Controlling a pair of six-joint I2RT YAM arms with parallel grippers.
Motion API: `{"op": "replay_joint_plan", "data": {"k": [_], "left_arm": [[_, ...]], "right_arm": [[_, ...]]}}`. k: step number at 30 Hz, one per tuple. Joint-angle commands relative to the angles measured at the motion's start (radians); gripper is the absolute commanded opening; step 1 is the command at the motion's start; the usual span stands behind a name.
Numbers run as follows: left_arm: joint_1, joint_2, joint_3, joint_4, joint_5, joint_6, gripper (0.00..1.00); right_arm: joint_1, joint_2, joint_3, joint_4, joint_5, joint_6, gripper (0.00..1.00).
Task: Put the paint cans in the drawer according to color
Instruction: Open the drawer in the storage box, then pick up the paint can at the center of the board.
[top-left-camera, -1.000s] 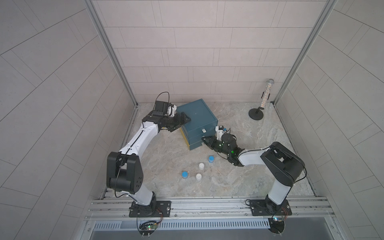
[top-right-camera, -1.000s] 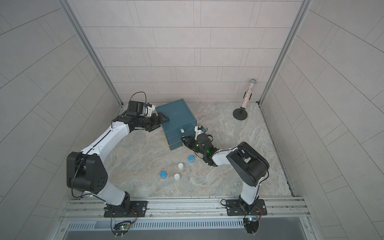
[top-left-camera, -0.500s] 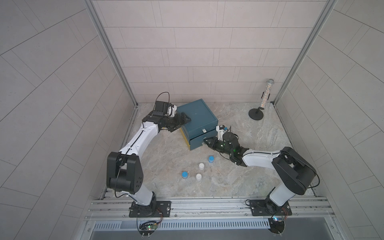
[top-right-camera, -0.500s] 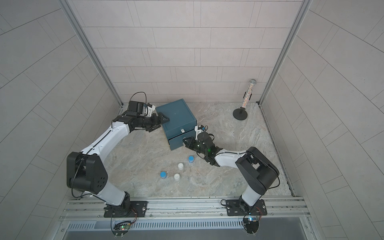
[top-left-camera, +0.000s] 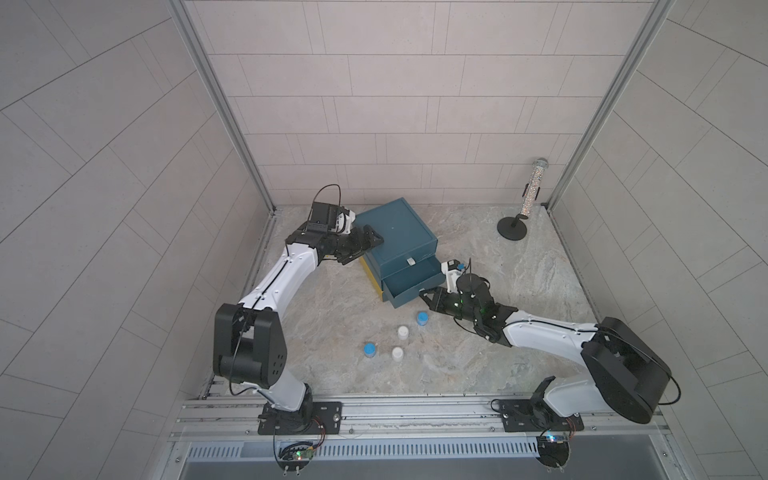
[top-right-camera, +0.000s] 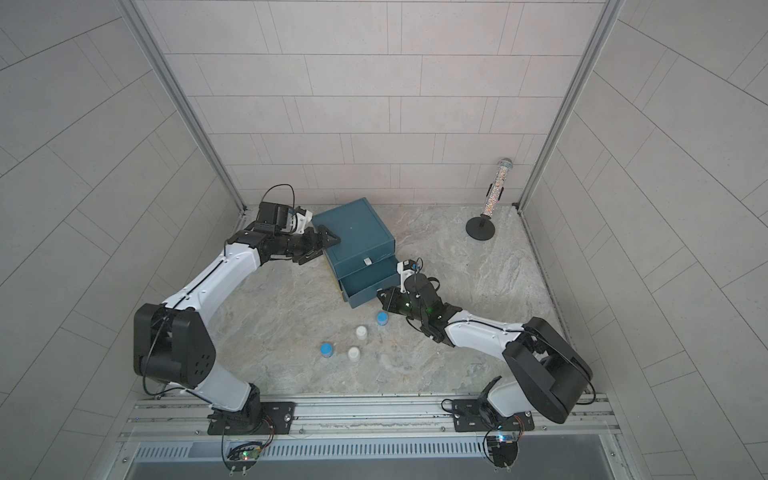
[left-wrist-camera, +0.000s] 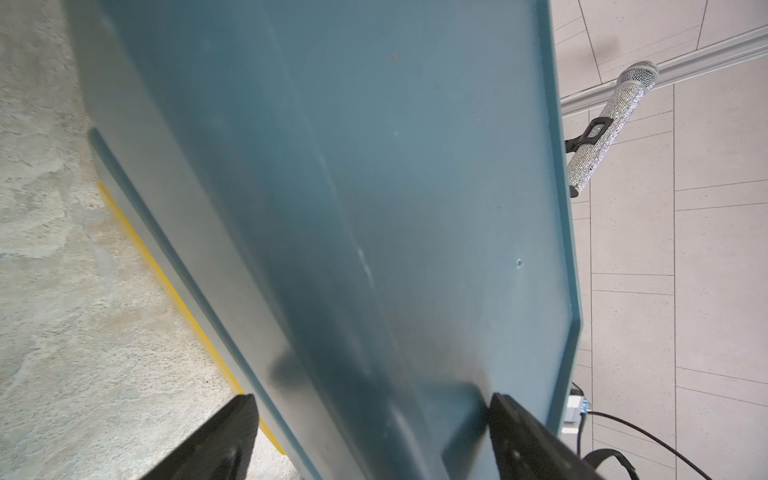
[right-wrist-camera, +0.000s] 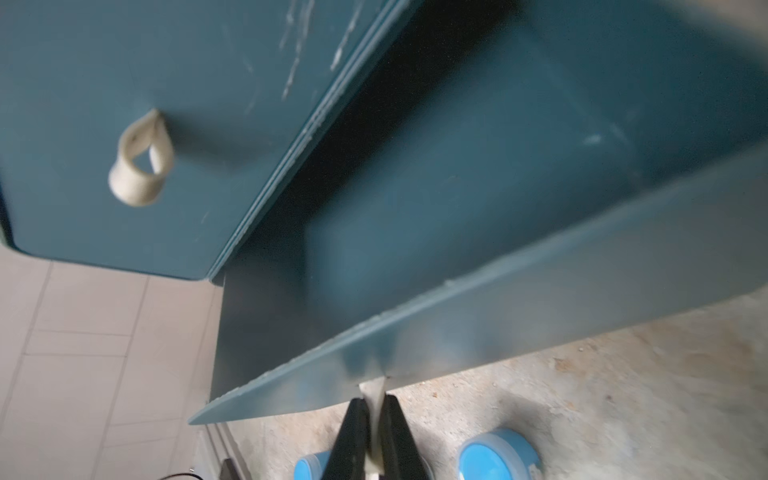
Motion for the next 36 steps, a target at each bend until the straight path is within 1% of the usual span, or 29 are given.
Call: {"op": "replay_joint_plan", "data": {"k": [1,4,6,11,14,17,23,28,32,36], "left_arm": [[-0.003,0.02,-0.008,-0.073,-0.032,0.009,0.93],[-0.002,0.021,-0.008,-0.073,-0.036,0.01,0.93],[-0.003,0.022,-0.008,-0.074,-0.037,0.01,0.93],[-0.002,0.019,-0.007,-0.074,-0.033,0.01,0.93],[-0.002,0.018,-0.006,-0.074,-0.031,0.008,0.93],[-0.002,0.016,-0.006,-0.074,-0.032,0.008,0.93],[-0.002,0.018,-0.008,-0.074,-0.037,0.01,0.93],[-0.002,0.02,-0.008,-0.074,-0.036,0.01,0.93],[-0.002,0.018,-0.007,-0.074,-0.037,0.011,0.93],[-0.002,0.017,-0.007,-0.076,-0.038,0.013,0.93]], "right_arm": [[0.006,-0.054,0.016,-0.16,0.067,-0.089,0.32],[0.008,-0.115,0.016,-0.24,0.107,-0.119,0.48],[0.018,-0.164,0.015,-0.313,0.134,-0.146,0.53],[0.088,-0.277,0.016,-0.484,0.234,-0.236,0.57],[0.133,-0.301,-0.015,-0.517,0.272,-0.264,0.57],[0.164,-0.293,-0.055,-0.486,0.29,-0.267,0.57],[0.179,-0.238,-0.079,-0.388,0.305,-0.262,0.58],[0.191,-0.139,-0.075,-0.297,0.291,-0.277,0.64],[0.215,-0.058,-0.061,-0.239,0.303,-0.288,0.64],[0.239,-0.005,-0.04,-0.207,0.35,-0.313,0.64]]}}
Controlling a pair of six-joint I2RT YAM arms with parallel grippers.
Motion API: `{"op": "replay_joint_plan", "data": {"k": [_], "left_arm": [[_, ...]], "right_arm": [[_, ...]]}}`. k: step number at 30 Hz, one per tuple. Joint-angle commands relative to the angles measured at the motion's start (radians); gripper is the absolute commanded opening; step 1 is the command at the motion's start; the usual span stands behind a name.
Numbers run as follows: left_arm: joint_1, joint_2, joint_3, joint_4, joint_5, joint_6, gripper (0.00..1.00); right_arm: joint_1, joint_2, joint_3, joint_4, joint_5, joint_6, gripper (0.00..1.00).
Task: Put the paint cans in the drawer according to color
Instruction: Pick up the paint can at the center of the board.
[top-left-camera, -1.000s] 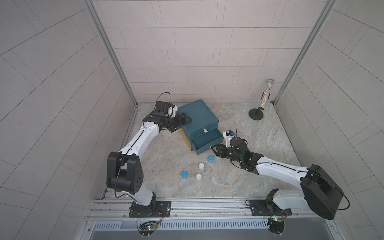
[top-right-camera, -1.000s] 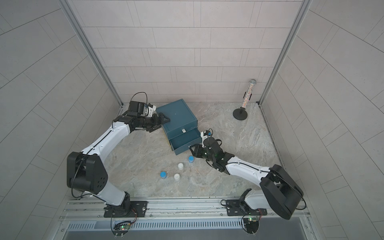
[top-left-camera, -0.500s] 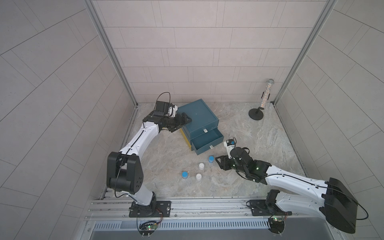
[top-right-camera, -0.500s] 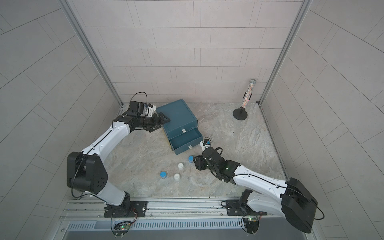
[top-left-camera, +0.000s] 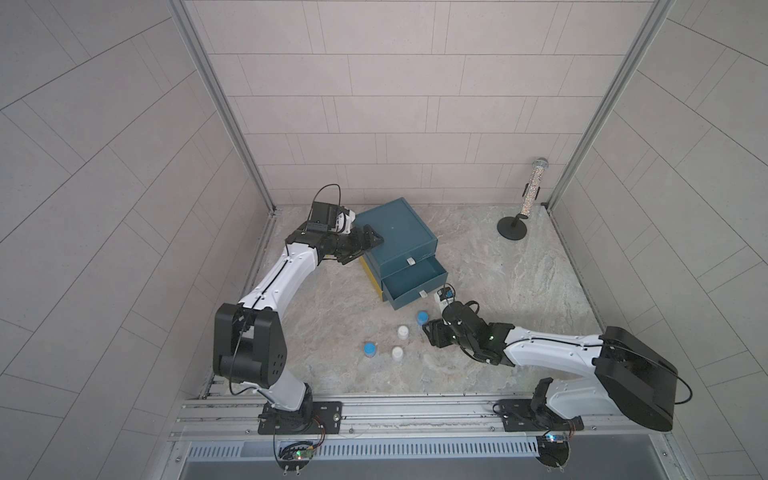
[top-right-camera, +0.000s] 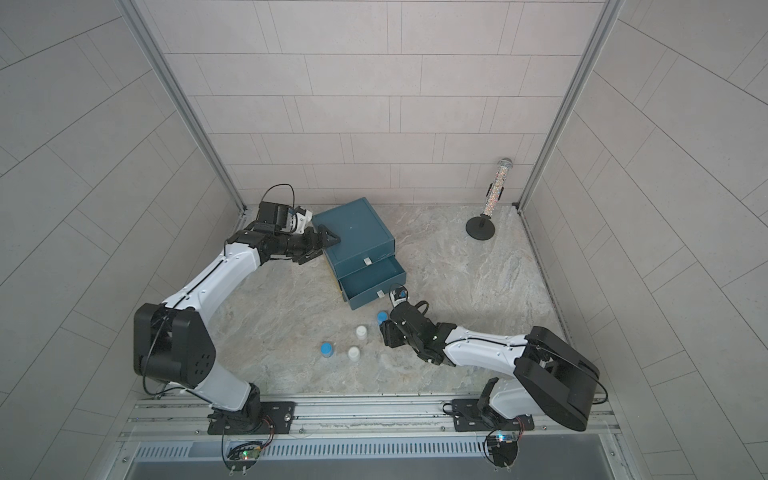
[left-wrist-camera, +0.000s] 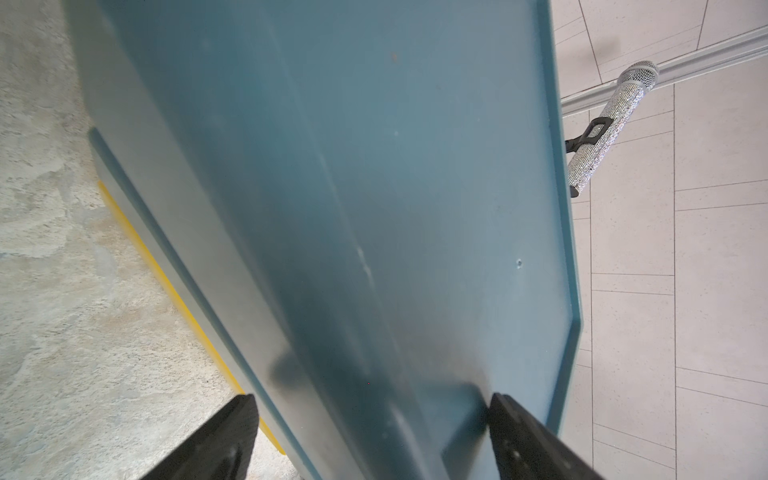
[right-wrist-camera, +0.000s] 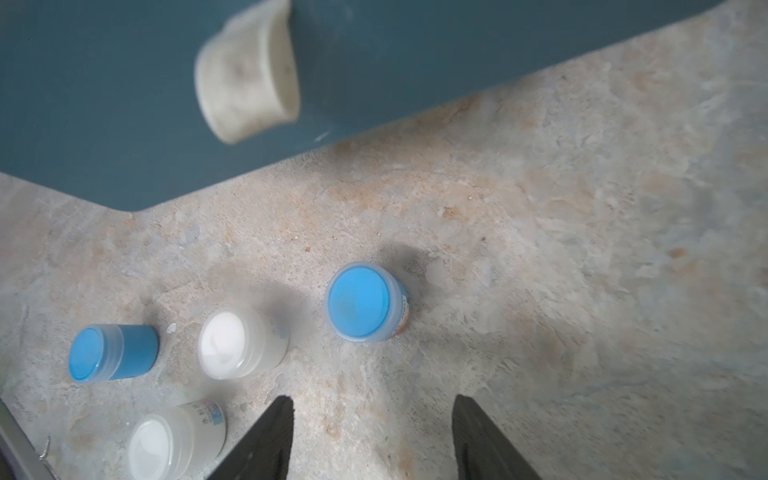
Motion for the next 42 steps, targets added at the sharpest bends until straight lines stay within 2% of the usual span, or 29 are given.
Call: {"op": "replay_joint_plan", "data": {"k": [1,8,22,29,42], "left_arm": [[-0.003,0.018,-0.008,-0.076,-0.038,0.011,0.93],[-0.003,0.017,-0.007,-0.075,-0.036,0.011,0.93],[-0.002,0.015,-0.008,-0.076,-0.037,0.011,0.93],[-0.002,0.016,-0.008,-0.076,-0.035,0.011,0.93],[-0.003,0.016,-0.005,-0.077,-0.035,0.011,0.93]], "right_arm": [[0.018,0.021,0.037,0.047,0.068,-0.036,0.64],[0.023,0.046,0.038,0.084,0.139,-0.061,0.63],[0.024,0.142,0.036,0.222,0.146,-0.069,0.6],[0.03,0.195,0.06,0.225,0.134,-0.066,0.58],[0.041,0.201,0.051,0.191,0.192,-0.072,0.51]]}}
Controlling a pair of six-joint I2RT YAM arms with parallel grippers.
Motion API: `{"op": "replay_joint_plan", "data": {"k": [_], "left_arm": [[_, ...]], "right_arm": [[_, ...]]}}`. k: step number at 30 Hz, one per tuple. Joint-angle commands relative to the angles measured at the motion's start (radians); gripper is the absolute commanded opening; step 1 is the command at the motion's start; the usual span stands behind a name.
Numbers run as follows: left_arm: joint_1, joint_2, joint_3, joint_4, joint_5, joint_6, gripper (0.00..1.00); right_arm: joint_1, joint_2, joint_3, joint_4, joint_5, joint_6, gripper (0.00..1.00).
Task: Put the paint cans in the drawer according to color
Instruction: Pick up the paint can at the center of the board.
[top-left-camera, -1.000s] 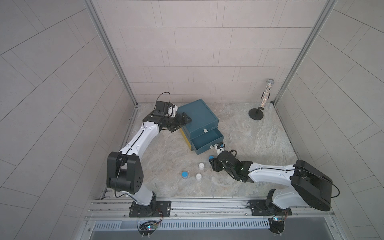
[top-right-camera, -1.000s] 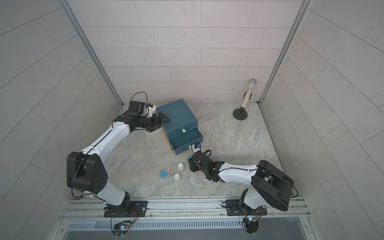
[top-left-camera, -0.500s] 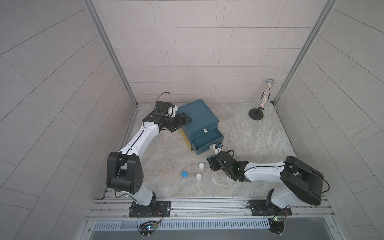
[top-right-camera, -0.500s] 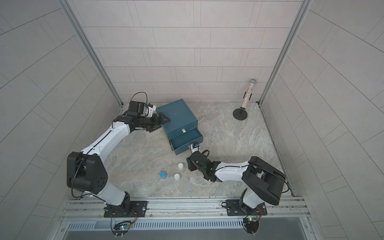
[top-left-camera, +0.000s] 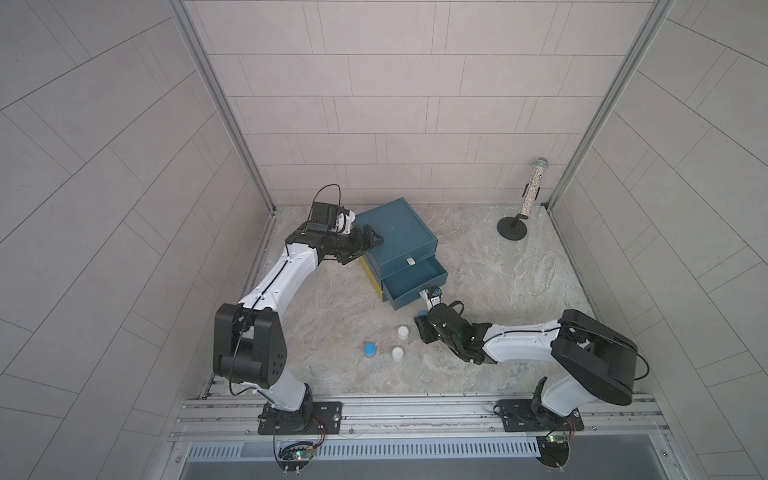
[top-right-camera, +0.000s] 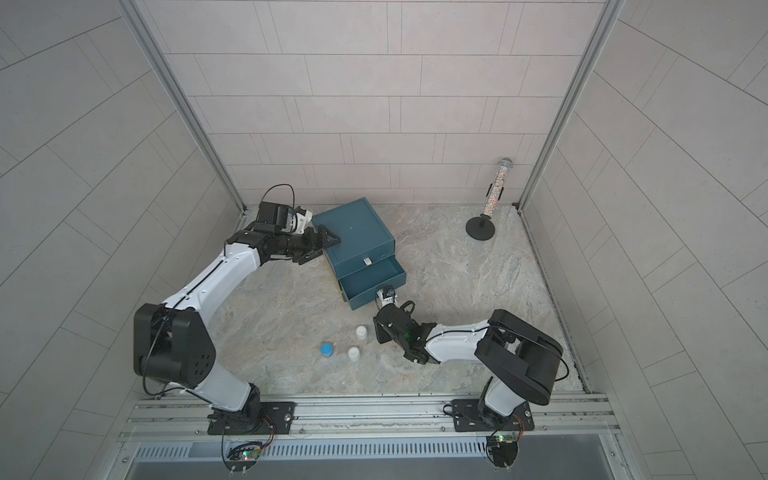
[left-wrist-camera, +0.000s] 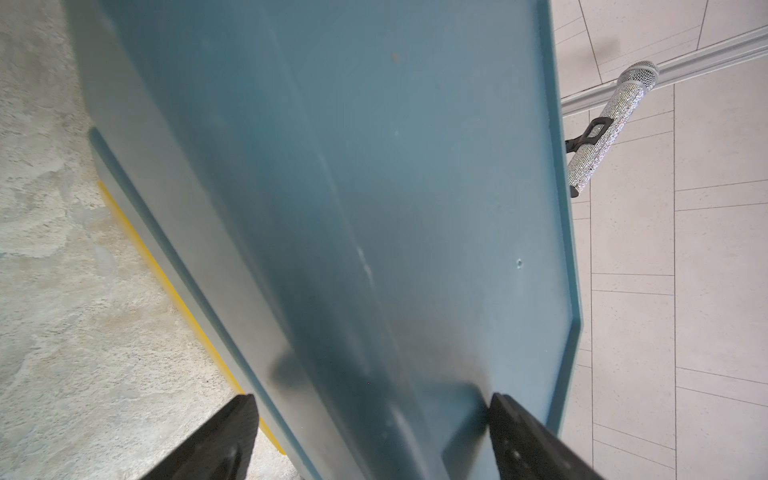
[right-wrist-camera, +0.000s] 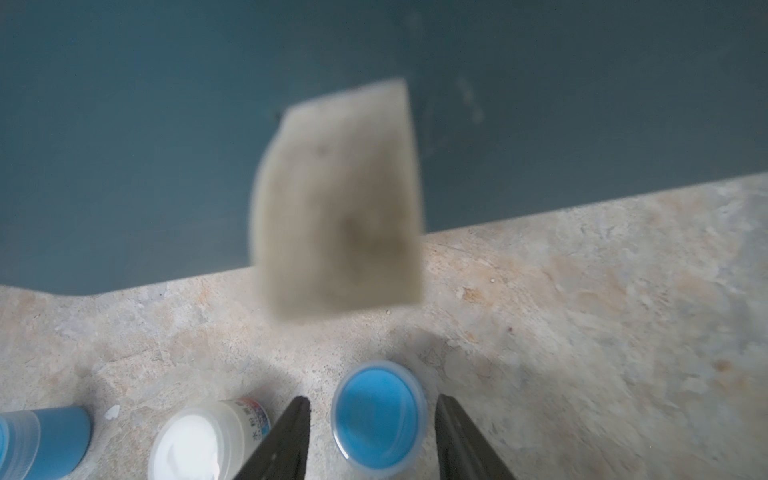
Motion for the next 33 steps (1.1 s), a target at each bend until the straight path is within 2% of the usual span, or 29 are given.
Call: {"op": "replay_joint_plan", "data": {"k": [1,11,14,17,19,26,33], "left_arm": [[-0.003,0.016,-0.006,-0.077,-0.035,0.012,0.93],[-0.002,0.015,-0.005,-0.077,-0.037,0.012,0.93],[-0.002,0.016,-0.006,-0.077,-0.037,0.012,0.93],[-0.003,0.017,-0.005,-0.077,-0.037,0.012,0.93],[-0.002,0.018,-0.006,-0.077,-0.035,0.011,0.93],[-0.002,0.02,-0.006,-0.077,-0.035,0.011,0.93],[-0.002,0.023,-0.006,-0.077,-0.031,0.008,0.93]], "right_arm": [[0.004,0.01,0.005,-0.021,0.038,-0.012,0.51],[0.009,0.054,0.018,-0.025,0.033,-0.01,0.48],[0.01,0.049,0.014,-0.024,0.037,-0.01,0.45],[0.015,0.023,0.013,-0.041,0.049,-0.014,0.35],[0.018,-0.002,0.012,-0.057,0.059,-0.019,0.32],[0.031,-0.156,0.009,-0.202,0.096,-0.036,0.27],[0.042,-0.456,0.009,-0.467,0.141,-0.058,0.26]]}}
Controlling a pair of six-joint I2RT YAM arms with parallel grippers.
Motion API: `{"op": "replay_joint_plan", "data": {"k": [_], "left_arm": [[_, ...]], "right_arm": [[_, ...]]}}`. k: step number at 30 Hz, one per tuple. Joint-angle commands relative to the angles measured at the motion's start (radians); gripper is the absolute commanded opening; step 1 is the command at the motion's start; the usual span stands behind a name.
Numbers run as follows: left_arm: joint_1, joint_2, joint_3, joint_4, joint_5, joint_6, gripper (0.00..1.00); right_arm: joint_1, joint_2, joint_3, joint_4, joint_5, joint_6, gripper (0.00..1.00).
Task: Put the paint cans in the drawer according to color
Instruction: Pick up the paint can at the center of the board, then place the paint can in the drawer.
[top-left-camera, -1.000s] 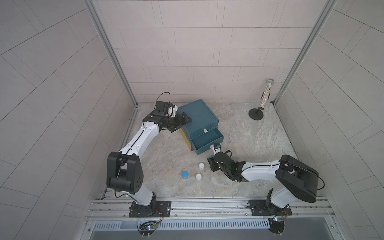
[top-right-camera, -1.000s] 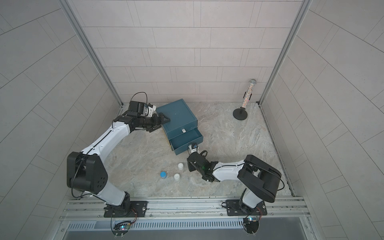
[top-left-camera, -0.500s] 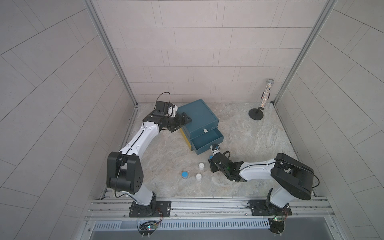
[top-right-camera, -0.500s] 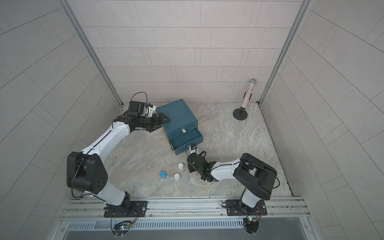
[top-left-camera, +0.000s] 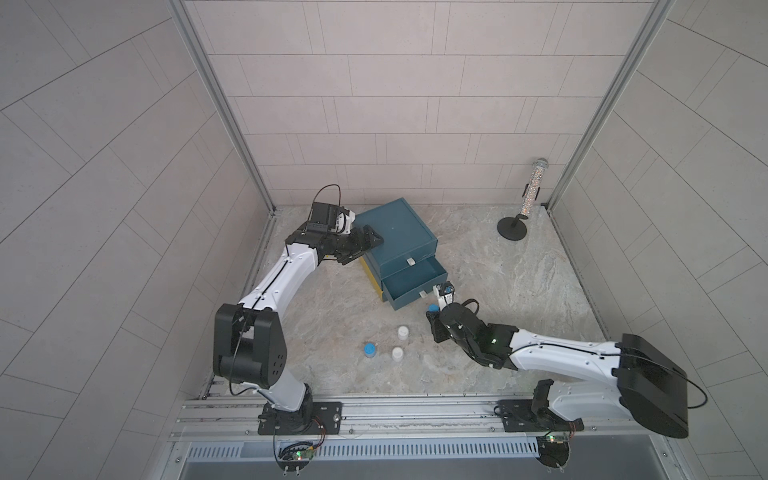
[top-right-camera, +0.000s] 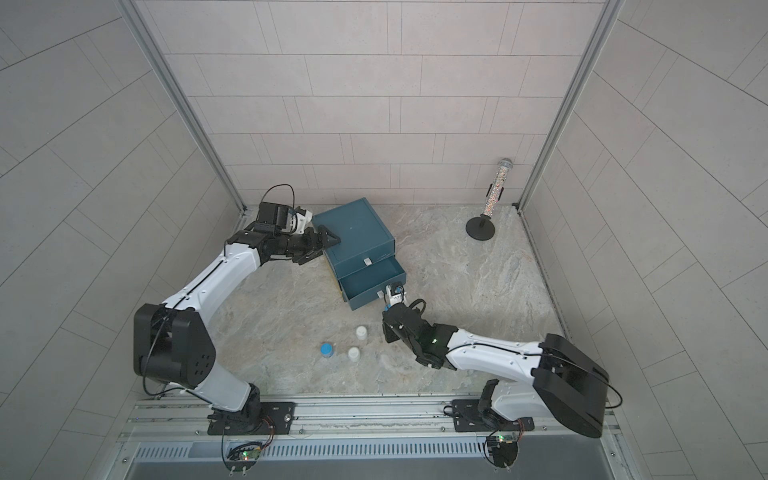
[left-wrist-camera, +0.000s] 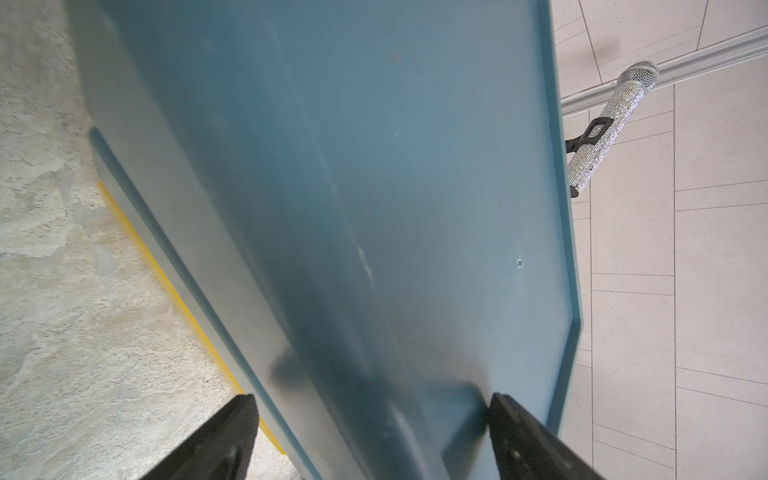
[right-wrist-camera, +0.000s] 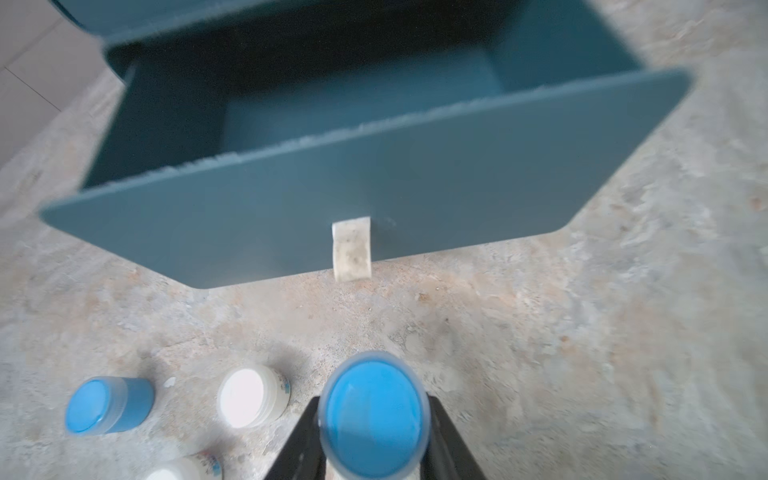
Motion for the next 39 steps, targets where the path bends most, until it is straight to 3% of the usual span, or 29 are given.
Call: {"op": "replay_joint_plan", "data": {"k": [1,5,8,19,39], "left_arm": [[-0.002,0.023,-0.006,-0.077,-0.032,0.008,0.93],[-0.003,0.024,-0.005,-0.077,-0.03,0.008,0.93],[-0.003,0.025,-0.005,-0.077,-0.031,0.008,0.93],[-0.003,0.02,-0.006,-0.078,-0.039,0.013,0.93],[-0.003,0.017,-0.005,-0.078,-0.026,0.008,0.93]], "right_arm": [[0.004,-0.144,-0.001,-0.177,0.06,-0.037,0.26],[-0.001,-0.307,0.061,-0.306,0.096,-0.085,0.29],[-0.036,-0.314,0.18,-0.402,0.079,-0.148,0.32],[-0.228,0.034,0.485,-0.406,-0.159,-0.279,0.32],[-0.275,0.252,0.497,-0.22,-0.186,-0.266,0.3]]}}
